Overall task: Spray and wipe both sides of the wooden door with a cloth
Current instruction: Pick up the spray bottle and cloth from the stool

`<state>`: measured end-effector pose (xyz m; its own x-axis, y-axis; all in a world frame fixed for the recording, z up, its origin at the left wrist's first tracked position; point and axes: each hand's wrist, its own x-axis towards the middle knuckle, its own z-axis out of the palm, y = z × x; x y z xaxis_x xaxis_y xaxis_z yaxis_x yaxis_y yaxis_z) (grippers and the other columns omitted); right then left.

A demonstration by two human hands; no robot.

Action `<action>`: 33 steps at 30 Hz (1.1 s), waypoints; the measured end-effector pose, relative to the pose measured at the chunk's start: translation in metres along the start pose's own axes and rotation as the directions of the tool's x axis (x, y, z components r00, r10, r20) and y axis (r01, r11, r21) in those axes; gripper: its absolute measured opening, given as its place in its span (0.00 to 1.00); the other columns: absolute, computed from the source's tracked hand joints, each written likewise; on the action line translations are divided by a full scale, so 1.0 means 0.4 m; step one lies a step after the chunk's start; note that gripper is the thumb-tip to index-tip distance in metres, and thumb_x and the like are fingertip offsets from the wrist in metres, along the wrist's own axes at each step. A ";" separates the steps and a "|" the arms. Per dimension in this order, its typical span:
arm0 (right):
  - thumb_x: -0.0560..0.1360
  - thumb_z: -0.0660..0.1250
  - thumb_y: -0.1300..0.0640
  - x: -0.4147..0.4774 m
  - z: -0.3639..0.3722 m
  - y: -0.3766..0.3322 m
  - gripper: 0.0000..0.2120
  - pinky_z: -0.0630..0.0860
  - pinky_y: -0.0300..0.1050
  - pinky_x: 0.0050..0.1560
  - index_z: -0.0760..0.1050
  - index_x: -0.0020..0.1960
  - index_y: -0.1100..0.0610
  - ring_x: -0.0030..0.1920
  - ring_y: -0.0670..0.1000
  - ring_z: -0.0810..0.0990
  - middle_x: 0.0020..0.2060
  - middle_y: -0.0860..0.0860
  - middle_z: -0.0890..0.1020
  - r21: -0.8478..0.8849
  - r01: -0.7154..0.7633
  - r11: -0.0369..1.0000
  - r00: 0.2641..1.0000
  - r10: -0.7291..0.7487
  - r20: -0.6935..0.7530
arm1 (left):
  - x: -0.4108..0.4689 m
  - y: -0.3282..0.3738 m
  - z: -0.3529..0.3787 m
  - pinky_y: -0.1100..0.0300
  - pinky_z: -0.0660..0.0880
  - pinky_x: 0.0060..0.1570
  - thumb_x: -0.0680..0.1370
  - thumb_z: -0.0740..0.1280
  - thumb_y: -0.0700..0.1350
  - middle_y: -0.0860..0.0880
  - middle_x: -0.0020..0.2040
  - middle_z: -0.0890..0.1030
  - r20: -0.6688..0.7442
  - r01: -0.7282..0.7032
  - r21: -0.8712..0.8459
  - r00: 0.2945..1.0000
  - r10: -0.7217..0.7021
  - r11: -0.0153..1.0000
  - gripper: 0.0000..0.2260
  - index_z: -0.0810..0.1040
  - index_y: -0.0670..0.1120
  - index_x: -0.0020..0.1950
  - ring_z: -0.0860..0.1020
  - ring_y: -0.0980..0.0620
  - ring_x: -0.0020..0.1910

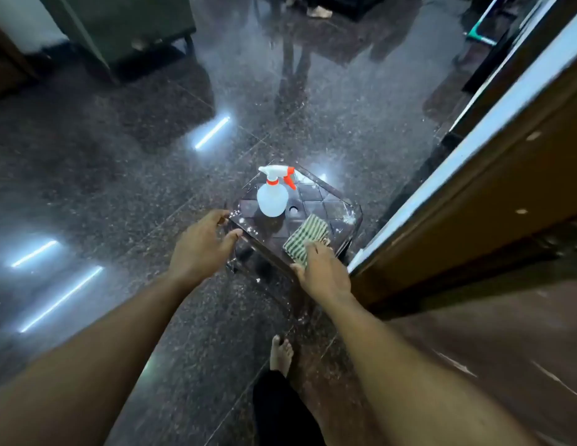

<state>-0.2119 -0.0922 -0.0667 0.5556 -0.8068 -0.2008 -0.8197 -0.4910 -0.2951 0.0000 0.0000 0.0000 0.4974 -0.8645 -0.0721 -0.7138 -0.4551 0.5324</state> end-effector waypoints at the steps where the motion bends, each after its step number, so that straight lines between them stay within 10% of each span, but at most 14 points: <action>1: 0.77 0.67 0.43 0.032 0.018 0.002 0.24 0.76 0.47 0.57 0.70 0.67 0.55 0.61 0.53 0.75 0.61 0.50 0.75 0.037 -0.025 0.999 1.000 0.024 0.012 | 0.038 -0.008 0.019 0.52 0.75 0.57 0.76 0.67 0.56 0.49 0.61 0.80 0.003 0.013 -0.022 1.000 -0.012 1.000 0.20 0.72 0.49 0.65 0.78 0.48 0.59; 20: 0.66 0.76 0.39 0.348 0.262 0.038 0.32 0.74 0.47 0.57 0.72 0.60 0.56 0.55 0.53 0.73 0.55 0.52 0.74 -0.097 -0.241 0.966 0.968 0.247 0.055 | 0.505 0.004 0.413 0.49 0.73 0.57 0.57 0.77 0.61 0.49 0.56 0.75 0.137 0.246 -0.471 0.969 -0.206 0.847 0.38 0.66 0.50 0.60 0.75 0.48 0.57; 26: 0.62 0.78 0.49 0.367 0.260 0.042 0.25 0.79 0.50 0.47 0.75 0.54 0.57 0.49 0.56 0.76 0.49 0.54 0.76 -0.120 -0.257 0.959 0.960 0.268 0.085 | 0.513 -0.012 0.438 0.47 0.76 0.42 0.60 0.74 0.65 0.49 0.39 0.79 0.011 0.199 -0.497 0.975 -0.224 0.844 0.22 0.70 0.53 0.40 0.79 0.47 0.41; 33: 0.61 0.76 0.64 0.389 0.253 0.044 0.13 0.74 0.47 0.27 0.75 0.42 0.57 0.34 0.56 0.78 0.36 0.54 0.78 -0.116 -0.279 0.953 0.960 0.279 -0.013 | 0.501 -0.036 0.436 0.49 0.77 0.48 0.73 0.71 0.45 0.52 0.43 0.82 0.122 0.091 -0.558 0.992 -0.027 0.825 0.09 0.72 0.49 0.48 0.80 0.54 0.45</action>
<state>-0.1256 -0.1931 -0.1978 0.3027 -0.9160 -0.2633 -0.9525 -0.2813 -0.1165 0.0241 -0.2039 -0.1692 0.4526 -0.8715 -0.1890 -0.2686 -0.3353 0.9030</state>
